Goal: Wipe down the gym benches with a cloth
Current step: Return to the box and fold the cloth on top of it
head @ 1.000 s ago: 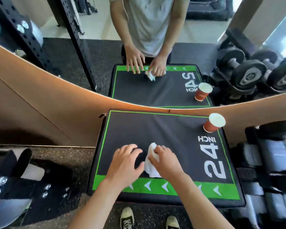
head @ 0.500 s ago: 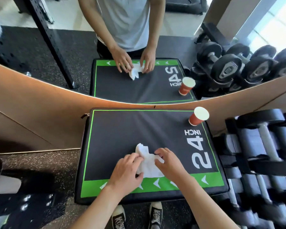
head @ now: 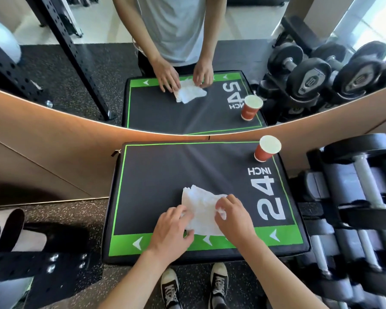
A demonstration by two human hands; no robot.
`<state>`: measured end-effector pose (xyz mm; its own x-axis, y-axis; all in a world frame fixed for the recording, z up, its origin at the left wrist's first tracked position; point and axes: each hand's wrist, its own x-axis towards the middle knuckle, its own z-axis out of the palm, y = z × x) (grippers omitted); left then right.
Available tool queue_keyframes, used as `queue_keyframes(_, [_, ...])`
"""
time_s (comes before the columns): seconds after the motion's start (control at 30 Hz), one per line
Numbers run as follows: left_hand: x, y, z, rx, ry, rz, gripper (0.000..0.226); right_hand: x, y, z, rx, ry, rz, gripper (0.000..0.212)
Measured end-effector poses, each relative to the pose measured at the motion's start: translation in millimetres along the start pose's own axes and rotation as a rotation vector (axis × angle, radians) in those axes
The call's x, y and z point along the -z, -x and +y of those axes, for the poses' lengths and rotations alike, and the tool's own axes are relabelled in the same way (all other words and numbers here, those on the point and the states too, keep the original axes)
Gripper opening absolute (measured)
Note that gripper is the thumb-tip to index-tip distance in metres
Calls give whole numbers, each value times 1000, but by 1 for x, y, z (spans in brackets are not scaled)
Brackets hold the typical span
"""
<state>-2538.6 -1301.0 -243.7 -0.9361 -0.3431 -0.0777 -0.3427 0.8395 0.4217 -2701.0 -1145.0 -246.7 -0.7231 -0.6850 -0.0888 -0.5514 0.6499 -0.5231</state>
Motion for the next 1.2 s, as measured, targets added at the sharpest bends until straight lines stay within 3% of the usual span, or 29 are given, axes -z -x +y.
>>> queue_keyframes(0.13, [3,-7,2,-3,-13,66,30,-3,-14,-7,-147,-98,74,22])
queue_keyframes(0.23, [5,-18,10,-26,-11,104,34,-6,-28,-7,-231,-92,18,32])
queue_keyframes(0.37, [2,-28,20,-55,-70,-24,50,-7,-39,-13,-97,-185,1,26])
queue_keyframes(0.5, [-4,-29,16,-26,-129,-66,52,-2,-44,-13,38,-257,143,23])
queue_keyframes(0.63, [-8,-35,12,-22,-158,-18,50,-8,-37,-1,99,-91,91,34])
queue_keyframes(0.73, [-11,-41,8,79,-233,-89,56,-15,-23,7,181,63,71,32])
queue_keyframes(0.97, [-21,-34,10,225,-386,-195,80,-14,-13,11,110,301,-52,39])
queue_keyframes(1.07, [-16,-31,16,208,-384,-144,73,-9,-14,4,108,335,-93,39])
queue_keyframes(1.2, [-6,-32,0,58,-289,-35,44,-8,-16,1,222,297,-130,52])
